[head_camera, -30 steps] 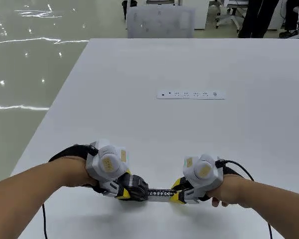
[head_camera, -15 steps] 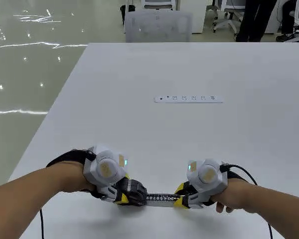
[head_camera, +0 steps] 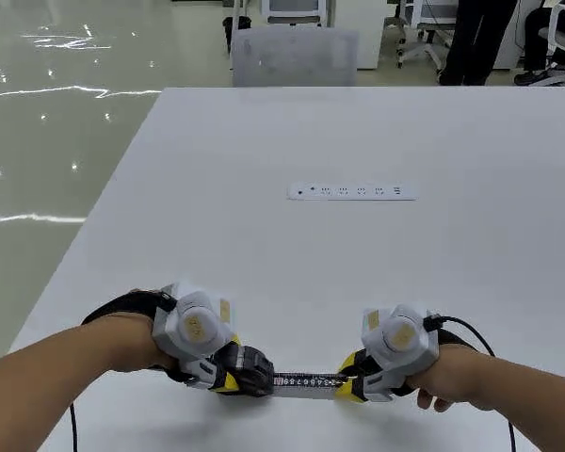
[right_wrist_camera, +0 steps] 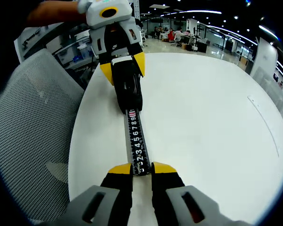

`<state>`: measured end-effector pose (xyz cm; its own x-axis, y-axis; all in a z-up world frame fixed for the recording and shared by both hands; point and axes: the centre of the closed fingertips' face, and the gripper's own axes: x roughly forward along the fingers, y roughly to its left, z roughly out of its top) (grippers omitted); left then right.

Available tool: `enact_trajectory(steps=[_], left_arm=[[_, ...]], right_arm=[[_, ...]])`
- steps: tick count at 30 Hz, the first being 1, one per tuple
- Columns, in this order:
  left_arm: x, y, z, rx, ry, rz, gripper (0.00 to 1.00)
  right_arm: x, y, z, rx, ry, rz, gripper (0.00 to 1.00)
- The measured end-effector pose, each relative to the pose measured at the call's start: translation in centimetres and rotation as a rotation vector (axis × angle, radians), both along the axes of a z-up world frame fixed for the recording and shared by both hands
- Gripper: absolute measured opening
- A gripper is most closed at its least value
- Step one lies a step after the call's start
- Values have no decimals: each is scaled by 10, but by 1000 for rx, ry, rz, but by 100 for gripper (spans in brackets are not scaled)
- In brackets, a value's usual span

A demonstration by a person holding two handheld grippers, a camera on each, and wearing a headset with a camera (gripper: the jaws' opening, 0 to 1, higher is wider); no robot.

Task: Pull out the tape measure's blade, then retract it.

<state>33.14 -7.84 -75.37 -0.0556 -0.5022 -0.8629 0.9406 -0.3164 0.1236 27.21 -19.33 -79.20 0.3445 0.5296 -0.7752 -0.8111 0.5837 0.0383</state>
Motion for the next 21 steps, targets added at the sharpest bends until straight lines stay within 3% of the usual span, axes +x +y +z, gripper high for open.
enact_trajectory(steps=[21], left_arm=[[-3, 1, 1, 4, -11, -2, 29]], right_arm=[[-9, -14, 1, -6, -2, -20, 13]])
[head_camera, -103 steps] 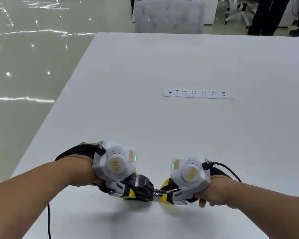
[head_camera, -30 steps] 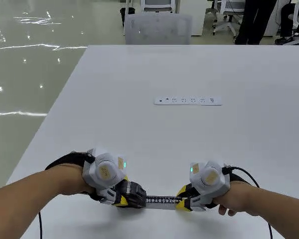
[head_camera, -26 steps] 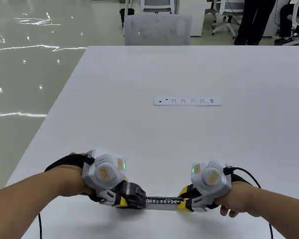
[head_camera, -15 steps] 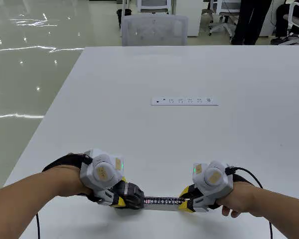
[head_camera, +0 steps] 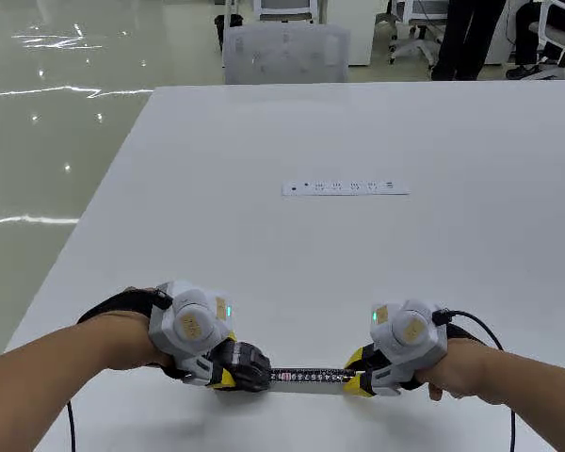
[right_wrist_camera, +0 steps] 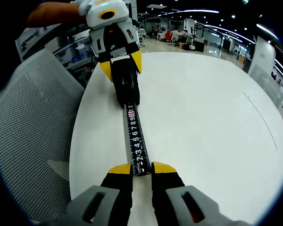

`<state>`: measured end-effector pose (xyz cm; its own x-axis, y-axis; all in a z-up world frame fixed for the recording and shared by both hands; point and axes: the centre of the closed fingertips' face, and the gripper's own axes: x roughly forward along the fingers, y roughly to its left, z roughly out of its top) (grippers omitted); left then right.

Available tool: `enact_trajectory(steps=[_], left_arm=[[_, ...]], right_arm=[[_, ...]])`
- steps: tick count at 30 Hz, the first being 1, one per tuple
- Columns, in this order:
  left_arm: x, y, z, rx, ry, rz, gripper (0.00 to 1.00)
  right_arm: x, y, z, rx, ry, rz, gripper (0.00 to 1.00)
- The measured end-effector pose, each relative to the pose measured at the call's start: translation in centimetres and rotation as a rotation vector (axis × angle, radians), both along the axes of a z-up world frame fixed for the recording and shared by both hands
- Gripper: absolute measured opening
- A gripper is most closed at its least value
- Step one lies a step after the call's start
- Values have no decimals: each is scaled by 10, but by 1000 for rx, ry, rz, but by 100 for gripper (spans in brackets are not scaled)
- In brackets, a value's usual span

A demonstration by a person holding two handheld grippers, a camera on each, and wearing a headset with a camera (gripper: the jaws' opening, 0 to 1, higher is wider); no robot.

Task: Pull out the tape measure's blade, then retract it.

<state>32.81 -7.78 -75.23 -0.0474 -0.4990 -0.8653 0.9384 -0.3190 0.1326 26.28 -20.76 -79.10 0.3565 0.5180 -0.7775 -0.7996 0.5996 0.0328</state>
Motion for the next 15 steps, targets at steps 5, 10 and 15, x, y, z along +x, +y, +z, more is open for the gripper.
enact_trajectory(steps=[5, 10, 15], left_arm=[[1, -1, 0, 2, 1, 1, 29], [1, -1, -1, 3, 2, 1, 29], [1, -1, -1, 2, 1, 3, 29]], right_arm=[[0, -5, -2, -14, 10, 0, 13], [-2, -8, -3, -20, 13, 1, 13], [-4, -12, -4, -30, 13, -1, 13]])
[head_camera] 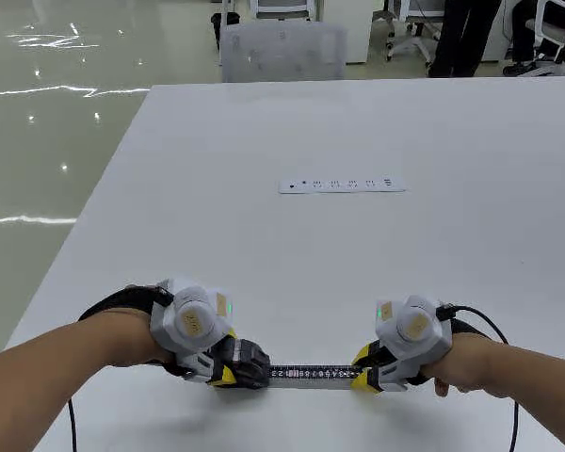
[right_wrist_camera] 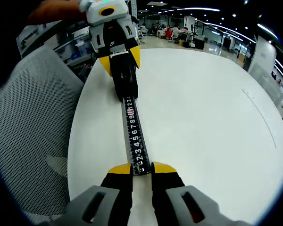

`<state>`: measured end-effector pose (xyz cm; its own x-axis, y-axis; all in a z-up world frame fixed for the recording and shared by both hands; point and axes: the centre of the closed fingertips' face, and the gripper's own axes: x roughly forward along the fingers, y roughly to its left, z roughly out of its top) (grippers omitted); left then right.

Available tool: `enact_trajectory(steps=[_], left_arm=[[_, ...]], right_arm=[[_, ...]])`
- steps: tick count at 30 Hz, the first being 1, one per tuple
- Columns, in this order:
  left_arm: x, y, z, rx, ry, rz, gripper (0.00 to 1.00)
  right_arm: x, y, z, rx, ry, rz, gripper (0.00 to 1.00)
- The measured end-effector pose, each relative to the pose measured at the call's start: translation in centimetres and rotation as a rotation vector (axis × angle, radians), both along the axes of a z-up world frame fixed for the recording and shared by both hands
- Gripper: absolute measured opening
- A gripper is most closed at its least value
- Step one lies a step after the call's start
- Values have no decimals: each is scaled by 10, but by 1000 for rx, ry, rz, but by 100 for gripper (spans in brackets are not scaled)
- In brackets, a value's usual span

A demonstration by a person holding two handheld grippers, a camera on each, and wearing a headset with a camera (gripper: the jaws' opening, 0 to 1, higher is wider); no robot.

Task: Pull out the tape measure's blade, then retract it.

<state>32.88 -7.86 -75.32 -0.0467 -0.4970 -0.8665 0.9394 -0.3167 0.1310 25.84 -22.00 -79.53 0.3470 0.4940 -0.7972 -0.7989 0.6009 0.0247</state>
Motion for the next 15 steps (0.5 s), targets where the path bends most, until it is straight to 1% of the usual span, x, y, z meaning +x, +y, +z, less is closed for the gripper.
enact_trajectory(steps=[15], left_arm=[[-1, 1, 0, -1, 1, 12, 29]], right_arm=[[-4, -10, -1, -24, 4, 3, 13]])
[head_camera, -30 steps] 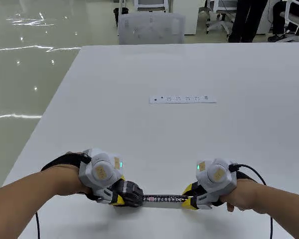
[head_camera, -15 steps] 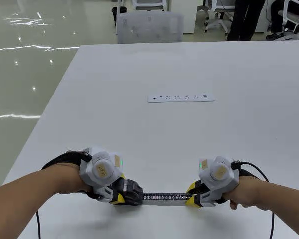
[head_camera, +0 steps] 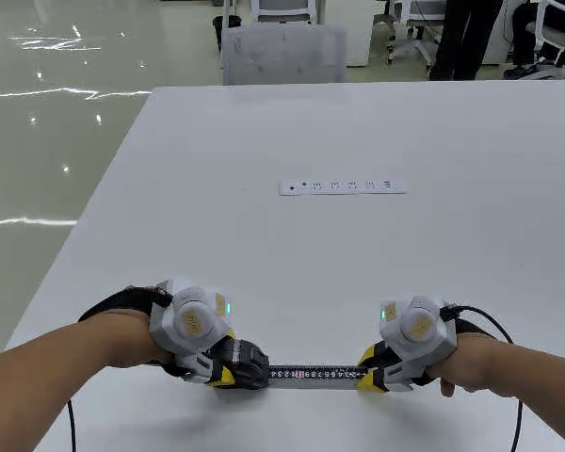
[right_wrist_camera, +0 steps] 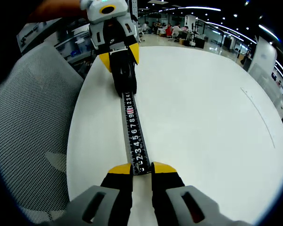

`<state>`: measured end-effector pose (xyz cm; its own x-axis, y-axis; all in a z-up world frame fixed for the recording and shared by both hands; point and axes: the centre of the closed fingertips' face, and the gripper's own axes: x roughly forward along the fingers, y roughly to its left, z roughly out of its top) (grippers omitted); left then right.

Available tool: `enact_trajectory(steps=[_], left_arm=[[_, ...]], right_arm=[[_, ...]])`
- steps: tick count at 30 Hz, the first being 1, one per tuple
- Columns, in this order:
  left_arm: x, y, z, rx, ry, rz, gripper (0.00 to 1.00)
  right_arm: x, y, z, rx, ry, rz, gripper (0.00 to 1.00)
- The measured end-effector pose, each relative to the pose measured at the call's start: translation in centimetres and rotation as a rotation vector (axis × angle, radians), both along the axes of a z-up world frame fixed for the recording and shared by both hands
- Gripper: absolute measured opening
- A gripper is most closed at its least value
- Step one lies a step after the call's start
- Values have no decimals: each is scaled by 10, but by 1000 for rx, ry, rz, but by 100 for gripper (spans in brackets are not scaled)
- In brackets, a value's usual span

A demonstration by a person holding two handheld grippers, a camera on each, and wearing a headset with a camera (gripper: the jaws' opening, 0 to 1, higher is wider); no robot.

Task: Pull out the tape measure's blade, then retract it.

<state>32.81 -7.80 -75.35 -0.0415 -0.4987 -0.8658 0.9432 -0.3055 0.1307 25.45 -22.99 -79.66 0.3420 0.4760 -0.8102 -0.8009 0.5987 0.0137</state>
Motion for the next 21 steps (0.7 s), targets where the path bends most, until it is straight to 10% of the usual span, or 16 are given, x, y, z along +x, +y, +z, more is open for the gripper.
enact_trajectory(steps=[21], left_arm=[[0, -1, -1, 5, 12, 2, 29]], right_arm=[[-6, -11, 0, -1, 7, -18, 13]])
